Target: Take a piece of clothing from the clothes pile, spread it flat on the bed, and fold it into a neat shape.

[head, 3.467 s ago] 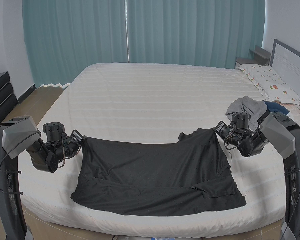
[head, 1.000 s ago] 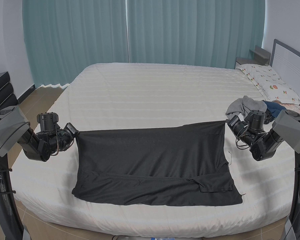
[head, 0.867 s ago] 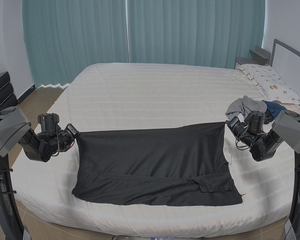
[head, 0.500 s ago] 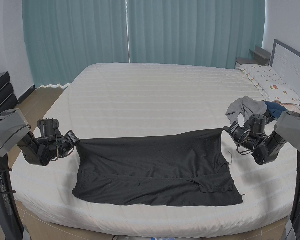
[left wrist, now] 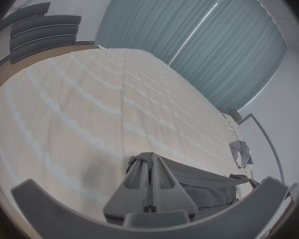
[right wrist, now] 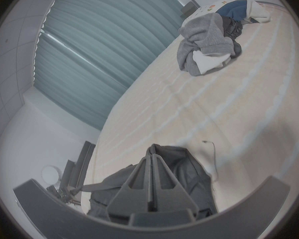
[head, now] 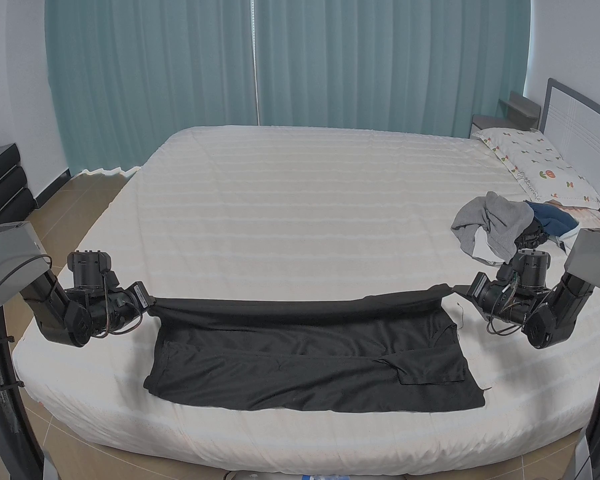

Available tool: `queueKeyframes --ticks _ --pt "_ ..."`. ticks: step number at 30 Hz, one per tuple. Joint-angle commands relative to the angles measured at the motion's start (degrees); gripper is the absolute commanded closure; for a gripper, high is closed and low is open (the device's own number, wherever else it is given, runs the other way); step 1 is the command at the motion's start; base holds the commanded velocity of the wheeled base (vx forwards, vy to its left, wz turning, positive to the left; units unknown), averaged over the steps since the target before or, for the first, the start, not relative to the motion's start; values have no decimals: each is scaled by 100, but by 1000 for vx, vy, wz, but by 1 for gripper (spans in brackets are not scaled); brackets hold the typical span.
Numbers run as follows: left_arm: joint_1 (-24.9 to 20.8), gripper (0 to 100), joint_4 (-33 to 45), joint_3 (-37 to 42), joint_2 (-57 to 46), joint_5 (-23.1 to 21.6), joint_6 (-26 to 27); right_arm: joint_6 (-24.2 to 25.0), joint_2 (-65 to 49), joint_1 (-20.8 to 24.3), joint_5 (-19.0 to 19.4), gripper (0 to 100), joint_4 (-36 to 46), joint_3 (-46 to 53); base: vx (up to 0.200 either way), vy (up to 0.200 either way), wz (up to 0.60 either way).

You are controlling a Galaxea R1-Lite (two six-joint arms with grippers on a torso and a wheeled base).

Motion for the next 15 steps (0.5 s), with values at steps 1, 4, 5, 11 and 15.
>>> queueKeyframes --ticks 1,4,5,11,15 --pt "-13 100 -77 236 1 -1 92 -186 -124 -81 129 100 -129 410 0 0 0" --pt "-13 100 -376 95 1 17 21 -160 -124 -108 76 100 -296 251 0 0 0" --pt "-13 100 -402 69 1 25 13 -160 -115 -108 67 100 -305 225 0 0 0" --pt "-101 100 -543 -661 264 87 -805 60 131 -29 -451 100 -340 -592 0 0 0" --pt "-110 100 -534 -1004 449 78 -1490 236 272 -11 -706 100 -358 -979 0 0 0"
